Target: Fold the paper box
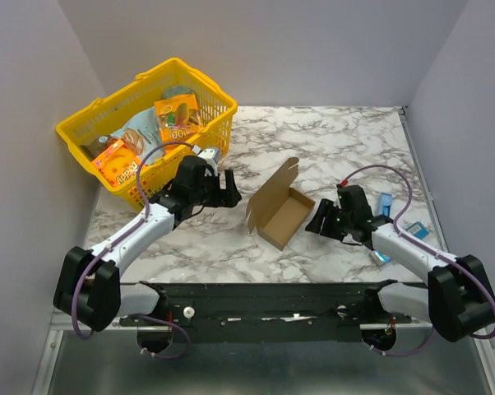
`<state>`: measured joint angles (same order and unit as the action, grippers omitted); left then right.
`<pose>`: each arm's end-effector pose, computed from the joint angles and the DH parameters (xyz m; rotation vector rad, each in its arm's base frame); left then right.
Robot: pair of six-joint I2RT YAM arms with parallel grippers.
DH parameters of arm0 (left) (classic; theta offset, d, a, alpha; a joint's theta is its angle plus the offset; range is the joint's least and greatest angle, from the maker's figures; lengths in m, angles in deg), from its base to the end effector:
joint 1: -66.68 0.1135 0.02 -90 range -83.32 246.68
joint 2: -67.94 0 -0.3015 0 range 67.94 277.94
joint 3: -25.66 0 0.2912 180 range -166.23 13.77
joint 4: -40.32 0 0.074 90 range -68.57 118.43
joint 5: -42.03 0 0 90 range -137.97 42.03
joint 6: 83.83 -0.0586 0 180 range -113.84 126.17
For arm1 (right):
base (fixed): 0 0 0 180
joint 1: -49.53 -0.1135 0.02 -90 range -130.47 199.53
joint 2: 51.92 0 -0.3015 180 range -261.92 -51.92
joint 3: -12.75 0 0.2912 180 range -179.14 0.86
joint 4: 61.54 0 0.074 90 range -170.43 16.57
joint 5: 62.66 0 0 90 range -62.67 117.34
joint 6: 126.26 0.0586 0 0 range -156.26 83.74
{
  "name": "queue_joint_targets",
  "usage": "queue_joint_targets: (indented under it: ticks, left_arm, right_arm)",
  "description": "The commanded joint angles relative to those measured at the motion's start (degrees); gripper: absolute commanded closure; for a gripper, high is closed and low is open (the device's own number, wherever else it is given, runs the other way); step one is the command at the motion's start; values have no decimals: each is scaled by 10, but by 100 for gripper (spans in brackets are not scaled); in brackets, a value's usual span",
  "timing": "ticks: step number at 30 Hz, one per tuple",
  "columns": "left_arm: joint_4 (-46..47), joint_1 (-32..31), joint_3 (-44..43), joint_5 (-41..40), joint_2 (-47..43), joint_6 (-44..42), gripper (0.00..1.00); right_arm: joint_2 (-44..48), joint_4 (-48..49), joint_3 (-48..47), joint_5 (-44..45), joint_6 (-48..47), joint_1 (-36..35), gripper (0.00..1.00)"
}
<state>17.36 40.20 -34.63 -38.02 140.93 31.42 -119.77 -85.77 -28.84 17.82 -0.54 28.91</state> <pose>0.2845 -0.1530 0.2610 0.1257 2.2666 -0.6854 0.2318 0.0976 0.1622 0.2585 2.5284 0.6172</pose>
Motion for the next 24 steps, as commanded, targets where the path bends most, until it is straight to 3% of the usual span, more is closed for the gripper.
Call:
queue_joint_targets:
  ticks: [1,15,24]
  left_arm:
    - [46,-17,24,-6,2,24,7]
    - [80,-83,-3,-61,178,-3,9]
    - [76,-119,-30,-57,225,3,9]
  right_arm:
    - [-20,12,8,-14,-4,1,37]
    - [-97,64,11,-17,15,-18,38]
    - [-119,82,3,-18,29,-35,38]
